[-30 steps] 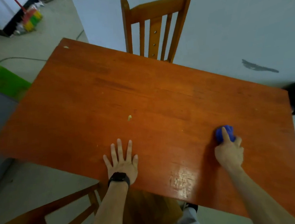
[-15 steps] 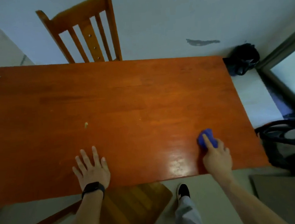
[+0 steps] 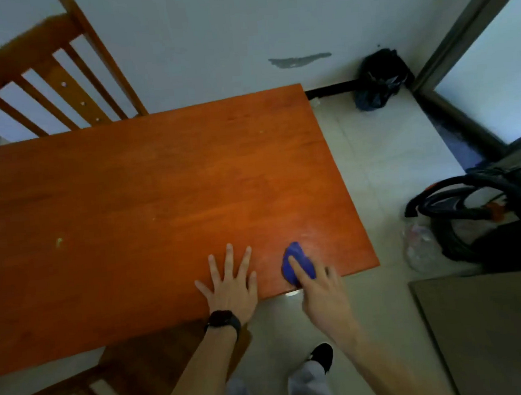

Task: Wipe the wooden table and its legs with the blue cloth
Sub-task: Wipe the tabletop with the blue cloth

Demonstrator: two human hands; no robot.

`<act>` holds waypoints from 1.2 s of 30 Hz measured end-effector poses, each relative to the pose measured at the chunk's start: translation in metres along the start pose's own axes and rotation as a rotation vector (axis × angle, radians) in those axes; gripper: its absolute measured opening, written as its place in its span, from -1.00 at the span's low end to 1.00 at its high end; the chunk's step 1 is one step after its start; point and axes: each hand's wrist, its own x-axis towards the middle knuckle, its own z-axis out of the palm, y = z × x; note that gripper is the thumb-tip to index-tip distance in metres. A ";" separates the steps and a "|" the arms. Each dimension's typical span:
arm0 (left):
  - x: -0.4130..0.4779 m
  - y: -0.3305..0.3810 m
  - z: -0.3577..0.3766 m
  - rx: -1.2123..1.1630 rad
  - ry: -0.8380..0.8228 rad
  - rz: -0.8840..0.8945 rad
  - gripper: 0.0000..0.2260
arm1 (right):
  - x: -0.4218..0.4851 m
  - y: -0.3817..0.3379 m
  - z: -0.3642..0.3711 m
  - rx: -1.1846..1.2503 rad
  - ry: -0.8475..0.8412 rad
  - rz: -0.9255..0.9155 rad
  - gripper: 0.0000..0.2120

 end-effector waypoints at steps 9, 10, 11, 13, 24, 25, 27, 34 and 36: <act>0.001 0.055 0.008 0.115 -0.049 -0.171 -0.42 | 0.024 0.155 -0.072 0.136 0.063 0.368 -0.32; 0.001 0.056 0.005 0.122 -0.048 -0.177 -0.43 | 0.027 0.141 -0.069 0.139 0.061 0.233 -0.32; 0.000 0.057 0.003 0.121 -0.052 -0.186 -0.44 | 0.029 0.124 -0.064 0.130 0.035 0.098 -0.31; -0.001 0.061 -0.002 0.121 -0.056 -0.210 -0.45 | 0.031 0.089 -0.054 0.069 -0.074 -0.156 -0.23; 0.055 0.086 -0.042 -0.026 0.177 -0.258 -0.47 | 0.159 0.193 -0.100 -0.115 -0.221 0.226 -0.30; 0.062 0.090 -0.042 -0.055 0.185 -0.258 -0.47 | 0.169 0.194 -0.107 -0.098 -0.209 0.260 -0.31; 0.076 0.103 -0.043 -0.085 0.160 -0.270 -0.45 | 0.182 0.186 -0.113 -0.066 -0.141 0.133 -0.33; 0.132 0.141 -0.064 -0.174 0.208 -0.236 -0.43 | 0.217 0.132 -0.100 -0.030 -0.225 -0.306 -0.37; 0.150 0.147 -0.071 -0.219 0.229 -0.248 -0.43 | 0.229 0.120 -0.098 -0.064 -0.263 -0.430 -0.42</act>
